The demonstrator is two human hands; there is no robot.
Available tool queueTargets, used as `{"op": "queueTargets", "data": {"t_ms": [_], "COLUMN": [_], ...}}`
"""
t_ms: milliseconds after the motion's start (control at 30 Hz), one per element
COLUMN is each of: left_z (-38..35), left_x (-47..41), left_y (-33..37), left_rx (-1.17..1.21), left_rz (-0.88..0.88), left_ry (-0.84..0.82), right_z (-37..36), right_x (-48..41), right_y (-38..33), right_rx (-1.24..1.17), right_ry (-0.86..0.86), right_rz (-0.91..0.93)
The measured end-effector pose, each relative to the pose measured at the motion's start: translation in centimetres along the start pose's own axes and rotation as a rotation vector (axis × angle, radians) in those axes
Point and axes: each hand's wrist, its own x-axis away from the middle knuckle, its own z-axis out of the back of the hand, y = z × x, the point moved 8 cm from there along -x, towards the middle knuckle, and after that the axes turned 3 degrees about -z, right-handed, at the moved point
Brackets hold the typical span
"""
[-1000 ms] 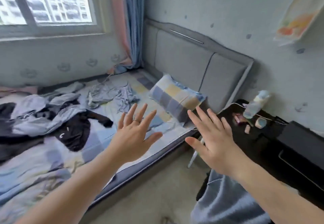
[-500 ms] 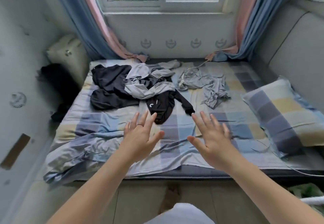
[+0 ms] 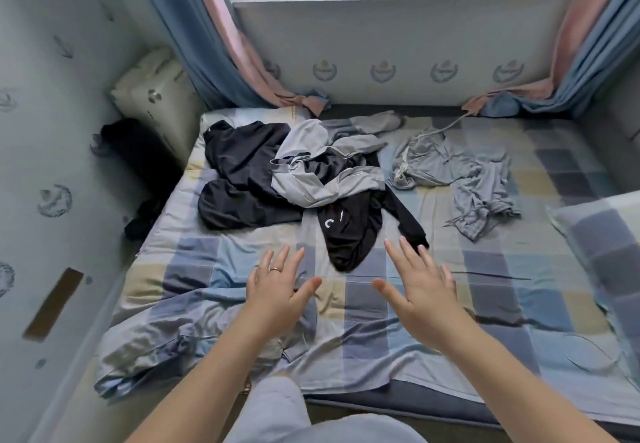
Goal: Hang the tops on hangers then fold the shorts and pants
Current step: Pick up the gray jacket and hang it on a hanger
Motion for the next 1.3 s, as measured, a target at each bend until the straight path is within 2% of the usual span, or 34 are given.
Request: {"op": "queueTargets", "data": {"t_ms": [200, 367, 567, 733, 933, 1000, 1067, 1133, 1167, 1300], "left_z": [-0.4, -0.4, -7.5, -16.4, -25.2, -27.2, -28.9, -30.6, -31.3, -32.6], "left_x": [-10.5, -23.9, -40.6, -52.7, -67.5, -72.1, -75.7, -77.4, -77.4, -75.6], "left_y": [-3.3, -11.4, -19.5, -19.3, -13.9, -12.4, -11.8, -12.5, -12.8, -13.3], "left_rx": [-0.003, -0.098, -0.157, -0.172, -0.263, -0.253, -0.144, -0.046, -0.056, -0.135], "left_rz": [-0.017, -0.032, -0.116, -0.308, -0.508, -0.470, -0.359, -0.274, -0.288, -0.523], "left_ry": [-0.060, -0.061, -0.317, -0.379, -0.159, -0.082, -0.049, -0.001, 0.052, 0.364], "right_z": [-0.8, -7.2, -19.3, -25.0, -25.3, -24.7, -23.7, -22.6, -22.1, -20.9], "right_x": [-8.3, -22.2, -41.0, -53.4, -66.0, -69.4, -72.3, -74.7, -75.8, -80.5], "right_y": [1.3, 0.4, 1.4, 7.0, 16.4, 18.9, 21.2, 22.8, 23.3, 23.7], "right_rx": [-0.026, -0.033, -0.102, -0.071, -0.061, -0.036, 0.048, 0.127, 0.158, 0.205], "right_ry": [0.018, 0.005, -0.163, -0.181, 0.019, 0.101, 0.172, 0.243, 0.280, 0.335], "right_rz": [-0.090, -0.117, -0.318, -0.423, -0.442, -0.435, -0.437, -0.453, -0.453, -0.360]}}
